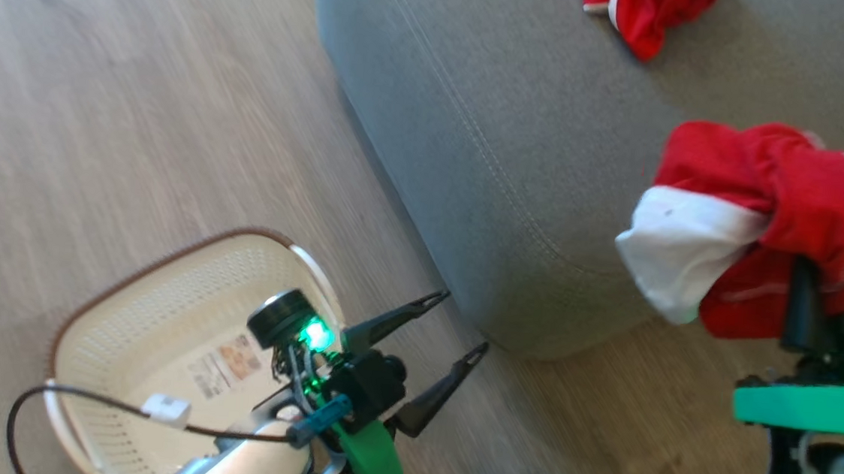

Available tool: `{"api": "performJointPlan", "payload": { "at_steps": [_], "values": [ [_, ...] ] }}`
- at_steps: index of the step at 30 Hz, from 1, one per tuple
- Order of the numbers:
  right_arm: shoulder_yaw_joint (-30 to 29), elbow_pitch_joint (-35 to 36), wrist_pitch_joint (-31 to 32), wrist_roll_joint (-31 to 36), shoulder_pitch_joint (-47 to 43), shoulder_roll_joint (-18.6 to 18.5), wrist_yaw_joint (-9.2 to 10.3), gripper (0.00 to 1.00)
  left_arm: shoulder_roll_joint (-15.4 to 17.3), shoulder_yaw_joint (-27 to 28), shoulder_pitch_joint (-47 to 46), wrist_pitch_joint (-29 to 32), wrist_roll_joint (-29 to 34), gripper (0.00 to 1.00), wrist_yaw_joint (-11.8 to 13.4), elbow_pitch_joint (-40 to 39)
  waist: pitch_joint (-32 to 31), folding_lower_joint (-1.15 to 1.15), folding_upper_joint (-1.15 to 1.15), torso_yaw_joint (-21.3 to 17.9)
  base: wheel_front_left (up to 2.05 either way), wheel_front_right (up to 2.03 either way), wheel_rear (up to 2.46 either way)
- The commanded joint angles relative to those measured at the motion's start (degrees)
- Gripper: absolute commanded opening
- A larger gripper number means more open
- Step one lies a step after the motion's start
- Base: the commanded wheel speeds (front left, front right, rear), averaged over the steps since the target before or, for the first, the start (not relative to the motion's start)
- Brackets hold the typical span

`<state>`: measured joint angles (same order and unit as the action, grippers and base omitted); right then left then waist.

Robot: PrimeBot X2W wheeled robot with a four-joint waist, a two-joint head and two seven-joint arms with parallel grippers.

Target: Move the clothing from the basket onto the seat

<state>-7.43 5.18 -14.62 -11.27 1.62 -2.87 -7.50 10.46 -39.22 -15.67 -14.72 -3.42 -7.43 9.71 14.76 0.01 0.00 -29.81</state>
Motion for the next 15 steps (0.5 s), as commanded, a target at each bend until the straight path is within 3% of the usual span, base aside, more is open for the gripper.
{"api": "performJointPlan", "payload": {
  "at_steps": [1, 9, 15],
  "values": [
    [0.2, 2.8, -0.4, -1.3, 0.1, 0.0, 0.01, 0.00, 0.8, 0.3, -2.9, -0.3, -0.6, 1.00, -0.1, -1.5, 2.4, -0.01, 0.00, -1.7, 0.00, 0.00, 0.00],
    [-3.6, 4.6, -0.4, -4.7, -3.1, 0.0, 0.01, 0.00, 2.9, -6.9, -6.2, -0.3, -2.1, 1.00, -0.1, -0.8, 3.6, -0.01, 0.00, -2.0, 0.00, 0.00, 0.00],
    [-4.5, 5.1, -0.4, -6.5, -4.2, 0.0, 0.01, 0.00, 4.0, -6.7, -5.2, -0.3, -2.5, 1.00, -0.1, -2.3, 3.9, -0.01, 0.00, -1.9, 0.00, 0.00, 0.00]
  ]
}}
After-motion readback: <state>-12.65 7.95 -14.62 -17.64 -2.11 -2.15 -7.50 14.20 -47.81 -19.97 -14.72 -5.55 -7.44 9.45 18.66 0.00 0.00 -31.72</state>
